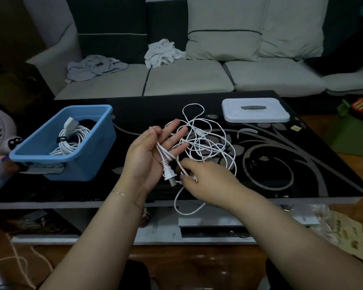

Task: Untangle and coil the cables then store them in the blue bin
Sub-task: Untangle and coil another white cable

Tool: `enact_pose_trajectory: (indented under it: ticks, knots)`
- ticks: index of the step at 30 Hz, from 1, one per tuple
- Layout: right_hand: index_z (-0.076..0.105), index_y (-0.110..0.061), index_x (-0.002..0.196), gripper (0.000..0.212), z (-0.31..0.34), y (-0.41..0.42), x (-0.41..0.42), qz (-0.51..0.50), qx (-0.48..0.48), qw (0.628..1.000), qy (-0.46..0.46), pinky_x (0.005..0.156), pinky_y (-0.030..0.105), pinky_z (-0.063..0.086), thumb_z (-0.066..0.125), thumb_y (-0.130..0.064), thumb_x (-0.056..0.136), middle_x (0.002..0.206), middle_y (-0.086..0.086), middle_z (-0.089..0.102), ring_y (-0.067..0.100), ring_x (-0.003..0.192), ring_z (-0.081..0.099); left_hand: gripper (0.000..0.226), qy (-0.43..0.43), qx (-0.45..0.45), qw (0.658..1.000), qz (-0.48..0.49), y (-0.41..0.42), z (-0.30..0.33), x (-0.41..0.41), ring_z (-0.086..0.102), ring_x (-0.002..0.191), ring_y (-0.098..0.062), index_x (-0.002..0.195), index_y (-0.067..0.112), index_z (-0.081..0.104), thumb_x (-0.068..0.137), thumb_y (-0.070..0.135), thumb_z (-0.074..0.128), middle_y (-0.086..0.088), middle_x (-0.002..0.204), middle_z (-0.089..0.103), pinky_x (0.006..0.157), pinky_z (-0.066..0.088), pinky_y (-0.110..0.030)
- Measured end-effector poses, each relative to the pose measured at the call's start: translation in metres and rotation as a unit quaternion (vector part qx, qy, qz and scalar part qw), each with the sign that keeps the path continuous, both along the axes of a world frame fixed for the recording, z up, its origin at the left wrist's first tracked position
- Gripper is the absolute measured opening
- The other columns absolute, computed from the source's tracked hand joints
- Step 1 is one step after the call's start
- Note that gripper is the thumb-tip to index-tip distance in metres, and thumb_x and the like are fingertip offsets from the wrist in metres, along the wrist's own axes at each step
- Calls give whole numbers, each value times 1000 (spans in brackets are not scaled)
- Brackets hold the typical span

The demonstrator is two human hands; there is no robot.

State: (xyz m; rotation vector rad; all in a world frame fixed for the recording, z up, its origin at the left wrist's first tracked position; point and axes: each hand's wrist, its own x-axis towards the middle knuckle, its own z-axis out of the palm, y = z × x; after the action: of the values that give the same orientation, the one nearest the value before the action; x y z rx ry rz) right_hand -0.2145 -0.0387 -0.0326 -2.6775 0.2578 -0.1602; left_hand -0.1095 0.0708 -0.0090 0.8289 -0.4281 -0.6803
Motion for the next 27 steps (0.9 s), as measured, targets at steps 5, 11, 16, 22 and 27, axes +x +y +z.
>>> enact_pose_trajectory:
  ticks: [5,11,16,22,27]
  knots:
    - [32,-36,134,48,-3,-6,0,53,-31,997,55,64,33,41,48,-33,90,91,0,59,23,83,53,28,-54,39,997,36,-5,-7,-4,64,111,-34,86,10,47,105,18,29,-15,134,57,89,54,-50]
    - [39,-34,131,46,1,-12,1,79,1,993,86,64,30,35,51,-27,87,94,-1,57,19,81,57,19,-399,231,881,107,-15,-24,-12,57,120,-15,94,22,42,104,28,27,2,156,27,95,52,-38]
    - [39,-35,132,49,-2,-12,-2,114,63,984,120,69,39,49,53,-27,86,99,2,57,17,74,56,18,-630,420,641,127,-13,-33,-2,66,97,-31,103,20,37,100,32,24,-5,136,55,75,53,-44]
    - [51,-40,97,18,1,-21,-5,68,94,992,48,72,37,53,57,-31,83,88,-6,65,11,73,61,29,-626,510,585,68,-10,-24,4,59,87,-35,99,13,50,101,33,30,-10,91,67,75,47,-44]
    - [55,-25,92,18,16,-34,-9,27,293,954,-59,55,23,40,64,-12,82,72,-7,58,7,56,46,44,-541,462,702,-20,-3,-18,4,54,66,-13,77,21,60,95,56,39,8,63,55,61,39,-33]
